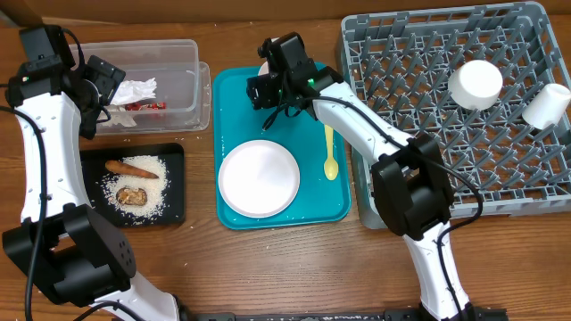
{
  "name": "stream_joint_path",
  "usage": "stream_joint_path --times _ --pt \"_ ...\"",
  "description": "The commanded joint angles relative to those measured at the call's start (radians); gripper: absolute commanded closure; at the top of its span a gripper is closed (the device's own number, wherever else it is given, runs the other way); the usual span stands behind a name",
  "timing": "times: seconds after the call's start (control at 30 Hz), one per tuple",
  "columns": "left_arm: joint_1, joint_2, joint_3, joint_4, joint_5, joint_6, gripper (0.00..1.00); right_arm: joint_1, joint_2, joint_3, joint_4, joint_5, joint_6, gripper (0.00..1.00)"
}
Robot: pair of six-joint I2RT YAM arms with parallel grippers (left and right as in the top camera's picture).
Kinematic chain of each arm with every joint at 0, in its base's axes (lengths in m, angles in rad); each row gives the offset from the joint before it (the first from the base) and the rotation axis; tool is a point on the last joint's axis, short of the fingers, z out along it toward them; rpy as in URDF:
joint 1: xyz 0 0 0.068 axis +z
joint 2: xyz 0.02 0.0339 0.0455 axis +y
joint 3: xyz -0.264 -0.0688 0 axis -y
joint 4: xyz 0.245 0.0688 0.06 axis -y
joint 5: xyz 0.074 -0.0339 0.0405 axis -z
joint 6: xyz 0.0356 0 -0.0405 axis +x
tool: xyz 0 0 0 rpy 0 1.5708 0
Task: Sort waste into correct bins and load items into the dishwasher
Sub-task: 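Reach the right gripper back to the pink cup and grasp it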
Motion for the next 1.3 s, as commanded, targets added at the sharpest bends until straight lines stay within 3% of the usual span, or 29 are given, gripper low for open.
stream_joint_path --times 0.0,0.17,0.4,0.47,0.73,0.93,1.17,1.2,1.23,1.27 --pt "-0.003 0.002 0.009 0.001 -0.003 -0.009 0.0 -0.001 0.049 -0.001 -0.012 0.016 -0.023 0.18" --pt "-0.003 0.002 0.009 0.001 -0.003 -0.009 0.0 -0.002 0.055 -0.001 -0.042 0.06 -0.031 0.23" --pt "-0.003 0.002 0.009 0.001 -0.003 -0.009 0.0 -0.002 0.055 0.005 -0.093 0.06 -0.03 0.4" --pt "-0.003 0.002 0.009 0.001 -0.003 -0.009 0.0 -0.002 0.054 0.022 -0.115 0.061 -0.03 0.48" --pt "-0.003 0.002 0.009 0.001 -0.003 -0.009 0.0 -0.001 0.054 0.093 -0.202 0.183 -0.031 0.67" --pt "-0.003 0.002 0.009 0.001 -0.003 -0.009 0.0 -0.001 0.054 0.214 -0.286 0.182 -0.03 0.96" --pt "-0.003 0.002 0.009 0.001 -0.003 -0.009 0.0 -0.011 0.054 0.333 -0.358 0.141 -0.029 0.96" --pt "-0.003 0.002 0.009 0.001 -0.003 -0.009 0.0 -0.011 0.054 0.335 -0.359 0.142 -0.03 0.94" --pt "-0.003 0.002 0.009 0.001 -0.003 -0.009 0.0 -0.013 0.054 0.334 -0.359 0.143 -0.03 0.76" --pt "-0.003 0.002 0.009 0.001 -0.003 -0.009 0.0 -0.013 0.055 0.33 -0.359 0.145 -0.031 0.7"
